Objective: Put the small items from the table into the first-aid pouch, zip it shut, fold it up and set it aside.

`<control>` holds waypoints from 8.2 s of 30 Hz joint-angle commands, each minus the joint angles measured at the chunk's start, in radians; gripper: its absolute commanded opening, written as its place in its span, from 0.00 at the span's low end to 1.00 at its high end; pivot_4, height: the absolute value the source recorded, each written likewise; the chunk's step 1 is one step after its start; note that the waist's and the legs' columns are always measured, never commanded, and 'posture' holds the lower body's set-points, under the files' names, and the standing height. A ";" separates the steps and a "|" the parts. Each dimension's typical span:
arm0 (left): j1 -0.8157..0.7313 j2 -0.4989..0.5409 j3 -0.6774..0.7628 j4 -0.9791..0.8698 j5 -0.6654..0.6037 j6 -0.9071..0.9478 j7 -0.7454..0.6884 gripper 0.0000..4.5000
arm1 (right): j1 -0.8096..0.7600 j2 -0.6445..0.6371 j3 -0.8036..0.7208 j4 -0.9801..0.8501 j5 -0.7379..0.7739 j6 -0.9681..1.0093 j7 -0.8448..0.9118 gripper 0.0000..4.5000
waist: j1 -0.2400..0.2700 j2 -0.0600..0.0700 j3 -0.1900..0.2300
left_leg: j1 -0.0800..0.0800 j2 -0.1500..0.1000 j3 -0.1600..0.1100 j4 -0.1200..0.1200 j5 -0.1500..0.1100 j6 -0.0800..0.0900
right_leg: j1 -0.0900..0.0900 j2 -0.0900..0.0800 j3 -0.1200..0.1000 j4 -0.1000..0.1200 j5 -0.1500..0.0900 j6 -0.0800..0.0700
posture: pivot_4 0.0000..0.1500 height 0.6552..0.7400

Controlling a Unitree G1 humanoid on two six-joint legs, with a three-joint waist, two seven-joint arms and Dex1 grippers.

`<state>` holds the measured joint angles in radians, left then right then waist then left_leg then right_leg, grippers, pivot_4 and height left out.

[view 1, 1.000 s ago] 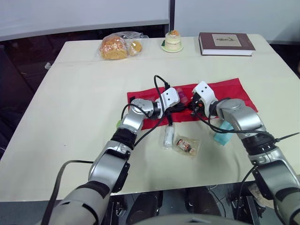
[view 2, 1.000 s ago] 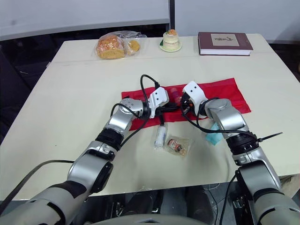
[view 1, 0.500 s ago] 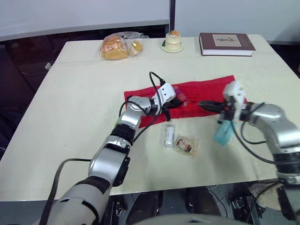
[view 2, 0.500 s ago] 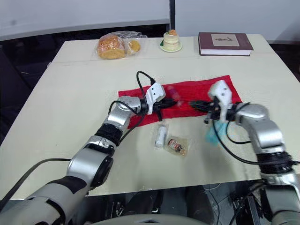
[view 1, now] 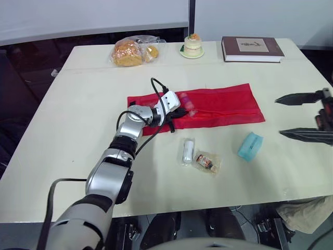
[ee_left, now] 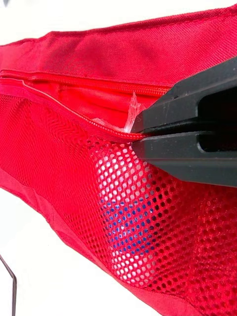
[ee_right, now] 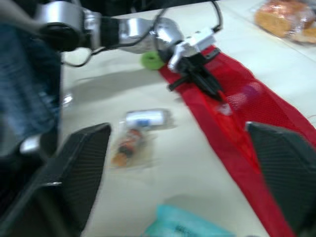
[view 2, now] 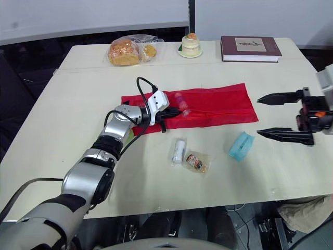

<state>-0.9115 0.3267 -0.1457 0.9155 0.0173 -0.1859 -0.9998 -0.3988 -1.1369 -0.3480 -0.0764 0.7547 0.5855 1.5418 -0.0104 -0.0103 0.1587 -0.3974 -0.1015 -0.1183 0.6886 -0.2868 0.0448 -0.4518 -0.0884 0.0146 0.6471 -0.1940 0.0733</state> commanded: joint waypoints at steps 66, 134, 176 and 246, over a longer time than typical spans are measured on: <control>0.082 -0.011 -0.012 -0.138 -0.002 0.020 -0.021 0.00 | -0.417 0.634 0.713 0.283 -0.774 -0.495 -0.168 0.01 | -0.006 0.001 0.000 | -0.001 -0.001 -0.003 0.001 0.000 -0.001 | -0.001 0.004 -0.002 0.001 0.000 0.000 | 1.00 0.87; 0.121 -0.118 -0.033 -0.217 -0.031 0.091 -0.038 0.00 | -0.231 0.588 0.592 -0.178 -0.597 0.560 -0.891 0.02 | -0.003 0.002 -0.001 | -0.001 -0.001 -0.003 0.001 0.000 -0.001 | -0.001 0.001 -0.001 0.001 0.000 0.000 | 1.00 0.87; 0.110 -0.114 -0.035 -0.195 -0.026 0.074 -0.041 0.00 | -0.193 0.716 0.594 0.040 -0.677 0.086 -0.995 0.04 | -0.004 0.002 -0.002 | 0.000 -0.001 -0.002 0.000 0.000 -0.001 | -0.001 0.002 -0.001 0.001 0.000 0.000 | 1.00 0.87; 0.063 -0.070 -0.029 -0.081 -0.017 -0.022 -0.050 0.00 | 0.249 0.299 0.326 -0.350 -0.354 -0.218 -0.407 0.98 | 0.015 0.001 -0.002 | 0.003 0.000 0.000 0.001 0.000 0.000 | 0.003 0.002 0.000 0.000 0.000 0.000 | 1.00 0.87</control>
<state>-0.8489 0.2604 -0.1667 0.8697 -0.0007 -0.2041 -1.0441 -0.1379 -0.8456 -0.0701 -0.3944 0.4345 0.3780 1.1606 0.0046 -0.0093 0.1569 -0.3942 -0.1018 -0.1184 0.6898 -0.2866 0.0446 -0.4484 -0.0862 0.0145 0.6474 -0.1939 0.0733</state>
